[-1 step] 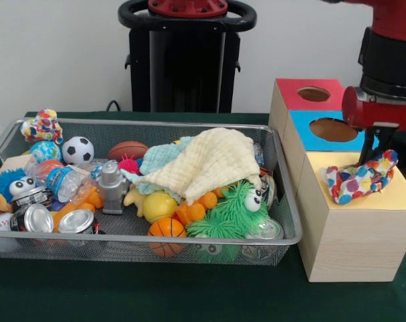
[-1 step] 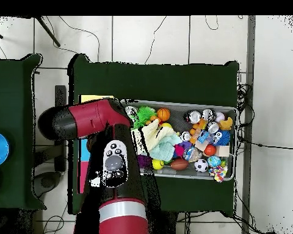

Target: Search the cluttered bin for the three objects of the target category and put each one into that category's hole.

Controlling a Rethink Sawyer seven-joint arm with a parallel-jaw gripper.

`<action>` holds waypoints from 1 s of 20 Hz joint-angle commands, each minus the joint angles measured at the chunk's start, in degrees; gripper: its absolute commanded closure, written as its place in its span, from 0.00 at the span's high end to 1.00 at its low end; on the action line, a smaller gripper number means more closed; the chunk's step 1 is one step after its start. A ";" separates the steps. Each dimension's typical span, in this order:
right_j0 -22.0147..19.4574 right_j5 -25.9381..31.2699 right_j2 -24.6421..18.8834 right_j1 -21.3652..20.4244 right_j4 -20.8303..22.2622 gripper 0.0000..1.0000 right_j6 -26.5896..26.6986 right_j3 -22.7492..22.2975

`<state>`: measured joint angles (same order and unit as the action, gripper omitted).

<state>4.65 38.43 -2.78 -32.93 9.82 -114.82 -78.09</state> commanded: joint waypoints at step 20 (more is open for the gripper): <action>-1.88 8.16 -5.93 -2.16 -1.53 0.00 2.38 -5.60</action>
<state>4.71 38.47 -2.85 -34.89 9.77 -114.82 -78.57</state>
